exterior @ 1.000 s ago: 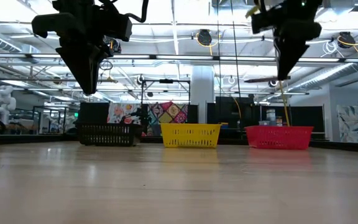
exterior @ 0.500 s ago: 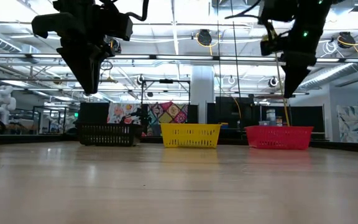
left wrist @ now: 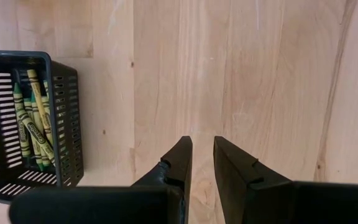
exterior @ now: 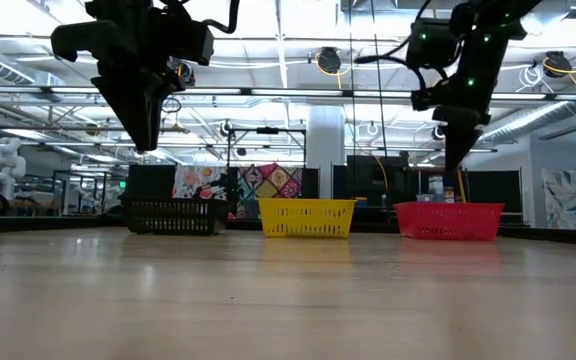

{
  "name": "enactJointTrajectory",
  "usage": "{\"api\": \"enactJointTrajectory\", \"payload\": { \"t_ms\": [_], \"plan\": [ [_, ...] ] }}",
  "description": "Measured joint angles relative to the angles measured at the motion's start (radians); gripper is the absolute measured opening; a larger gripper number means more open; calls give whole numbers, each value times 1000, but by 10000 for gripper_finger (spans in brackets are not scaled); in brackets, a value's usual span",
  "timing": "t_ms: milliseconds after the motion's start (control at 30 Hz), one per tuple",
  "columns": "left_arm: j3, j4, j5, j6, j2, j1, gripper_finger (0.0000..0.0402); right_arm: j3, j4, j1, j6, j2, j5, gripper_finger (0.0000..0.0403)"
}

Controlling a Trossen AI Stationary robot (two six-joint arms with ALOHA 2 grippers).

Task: Sort crayons
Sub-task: Put the brown crayon into the red bin

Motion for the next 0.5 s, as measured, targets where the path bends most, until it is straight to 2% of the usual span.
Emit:
{"api": "enactJointTrajectory", "payload": {
  "t_ms": [133,267,500],
  "plan": [
    [0,0,0,0,0,0,59,0,0,-55,-7,0,-9,0],
    [0,0,0,0,0,0,59,0,7,-96,-31,11,-79,0],
    [0,1,0,-1,0,0,59,0,16,-136,-33,90,-77,0]
  ]
}}
